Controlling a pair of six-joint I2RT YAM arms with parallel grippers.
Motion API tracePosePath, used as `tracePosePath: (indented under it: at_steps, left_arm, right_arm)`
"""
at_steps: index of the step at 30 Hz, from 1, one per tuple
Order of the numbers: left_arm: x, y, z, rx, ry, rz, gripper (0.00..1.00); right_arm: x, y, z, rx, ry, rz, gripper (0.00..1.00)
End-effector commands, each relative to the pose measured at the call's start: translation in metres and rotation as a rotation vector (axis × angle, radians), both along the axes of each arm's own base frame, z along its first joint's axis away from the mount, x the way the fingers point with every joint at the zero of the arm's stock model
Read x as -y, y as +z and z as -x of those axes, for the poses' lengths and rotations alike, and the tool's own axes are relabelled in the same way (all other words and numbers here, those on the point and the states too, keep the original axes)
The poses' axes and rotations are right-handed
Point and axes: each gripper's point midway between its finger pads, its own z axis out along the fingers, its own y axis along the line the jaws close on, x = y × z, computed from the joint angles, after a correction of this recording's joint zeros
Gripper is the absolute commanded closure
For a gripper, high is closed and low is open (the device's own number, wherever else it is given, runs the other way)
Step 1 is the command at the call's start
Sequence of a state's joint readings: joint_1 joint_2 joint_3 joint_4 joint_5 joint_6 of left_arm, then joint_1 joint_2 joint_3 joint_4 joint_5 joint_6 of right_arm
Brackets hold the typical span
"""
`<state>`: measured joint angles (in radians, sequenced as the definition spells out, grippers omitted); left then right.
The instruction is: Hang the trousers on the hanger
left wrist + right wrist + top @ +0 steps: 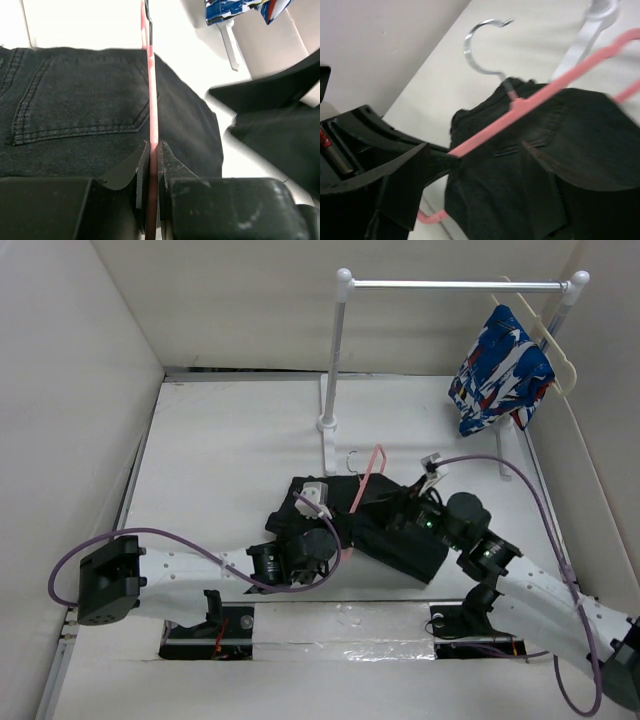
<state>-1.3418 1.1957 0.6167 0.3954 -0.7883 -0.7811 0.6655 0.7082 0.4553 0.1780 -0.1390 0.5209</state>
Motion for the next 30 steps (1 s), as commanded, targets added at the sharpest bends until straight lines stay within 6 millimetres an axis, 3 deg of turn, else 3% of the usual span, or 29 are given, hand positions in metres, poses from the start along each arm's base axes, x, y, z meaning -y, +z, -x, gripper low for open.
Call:
tracePosePath:
  at_steps: [1, 9, 14, 19, 24, 30]
  left_arm:
    - [0.001, 0.045, -0.007, 0.058, 0.043, 0.145, 1.00]
    - [0.000, 0.049, 0.003, 0.073, 0.014, 0.166, 1.00]
    - [0.007, 0.053, 0.009, 0.089, -0.031, 0.193, 1.00]
    - [0.017, 0.047, 0.013, 0.085, -0.072, 0.188, 1.00]
    - [0.020, 0.056, 0.015, 0.116, -0.102, 0.182, 1.00]
    - [0.017, 0.070, 0.015, 0.156, -0.117, 0.171, 1.00]
  right_arm:
    - [-0.013, 0.007, -0.011, -0.062, -0.145, -0.150, 0.20]
    - [-0.039, -0.016, -0.012, -0.100, -0.090, -0.134, 0.28]
    - [-0.039, -0.016, -0.017, -0.110, -0.121, -0.182, 0.33]
    - [-0.050, -0.014, -0.021, -0.115, -0.097, -0.180, 0.42]
    - [-0.061, -0.010, -0.016, -0.103, -0.045, -0.225, 0.63]
    - [-0.062, -0.001, -0.014, -0.090, -0.031, -0.268, 0.78]
